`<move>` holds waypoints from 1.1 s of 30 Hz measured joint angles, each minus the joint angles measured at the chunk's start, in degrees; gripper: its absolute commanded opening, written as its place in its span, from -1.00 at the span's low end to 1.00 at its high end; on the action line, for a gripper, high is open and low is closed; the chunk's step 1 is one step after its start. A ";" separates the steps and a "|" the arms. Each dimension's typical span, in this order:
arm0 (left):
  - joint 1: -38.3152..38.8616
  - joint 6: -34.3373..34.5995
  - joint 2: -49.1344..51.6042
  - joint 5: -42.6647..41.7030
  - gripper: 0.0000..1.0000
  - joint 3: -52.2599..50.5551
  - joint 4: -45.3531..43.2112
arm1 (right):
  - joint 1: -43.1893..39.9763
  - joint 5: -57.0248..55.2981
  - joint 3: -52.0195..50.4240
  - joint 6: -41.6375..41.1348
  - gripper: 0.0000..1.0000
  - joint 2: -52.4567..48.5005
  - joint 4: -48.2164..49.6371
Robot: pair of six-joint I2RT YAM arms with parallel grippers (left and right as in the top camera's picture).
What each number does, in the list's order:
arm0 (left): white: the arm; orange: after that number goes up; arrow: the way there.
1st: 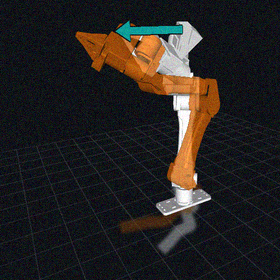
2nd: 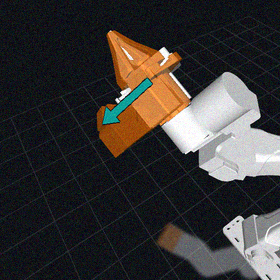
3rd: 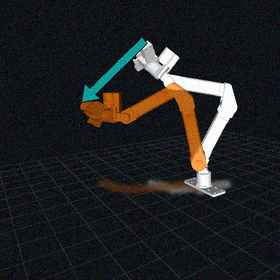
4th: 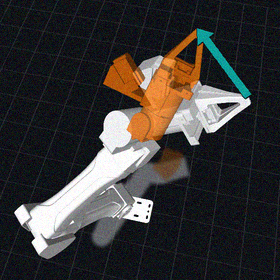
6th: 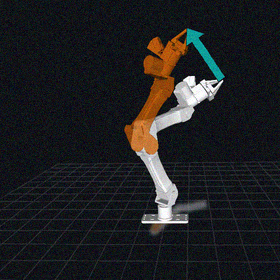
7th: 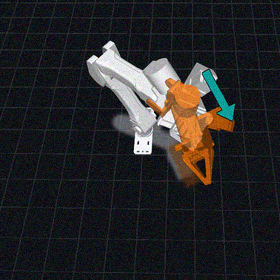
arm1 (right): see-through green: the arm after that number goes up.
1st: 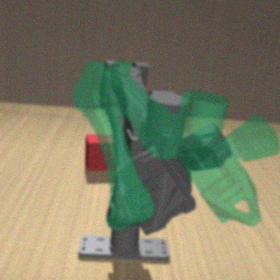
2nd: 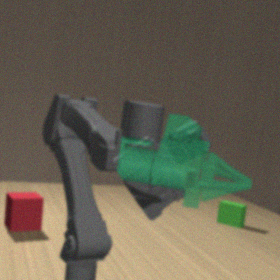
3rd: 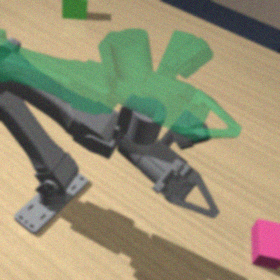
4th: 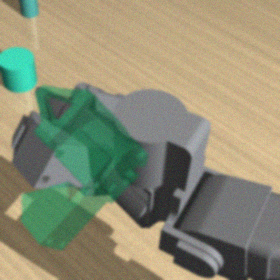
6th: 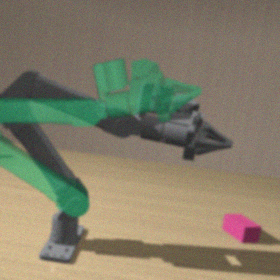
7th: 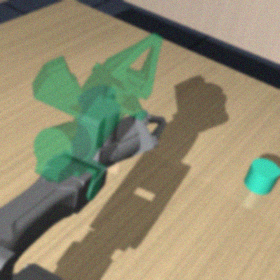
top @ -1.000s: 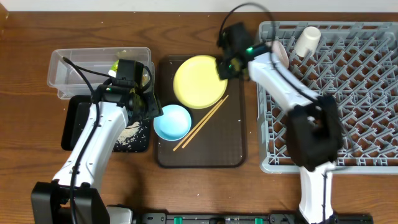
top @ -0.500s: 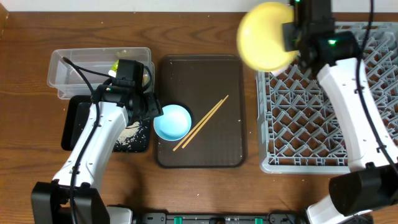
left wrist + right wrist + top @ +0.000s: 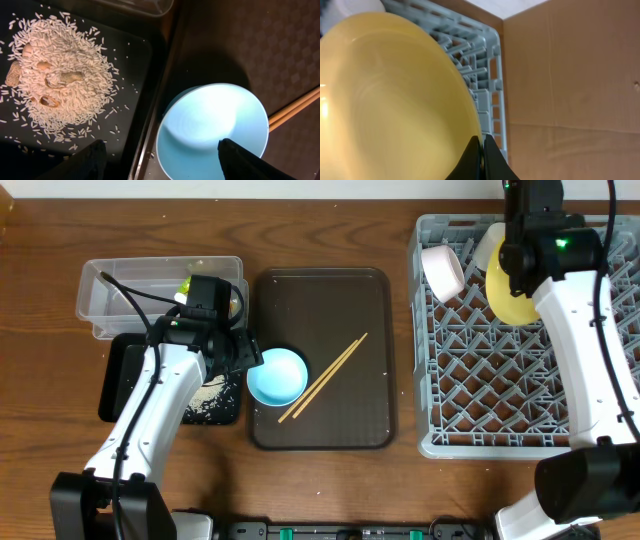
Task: Sort waste into correct bins and load items into the dishwasher rack
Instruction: 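Carry the yellow plate with the right gripper and stand it in the rack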
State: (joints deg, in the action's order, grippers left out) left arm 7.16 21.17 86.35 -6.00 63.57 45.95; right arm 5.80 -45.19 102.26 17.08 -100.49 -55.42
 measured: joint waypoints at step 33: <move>0.00 0.02 0.00 0.02 0.50 0.00 0.04 | -5.92 9.44 -11.08 3.13 -0.97 -0.17 5.66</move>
State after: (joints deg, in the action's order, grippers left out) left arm 7.16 21.19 86.35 -5.98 63.57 46.00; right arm -0.12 -35.75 91.18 20.21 -100.66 -49.76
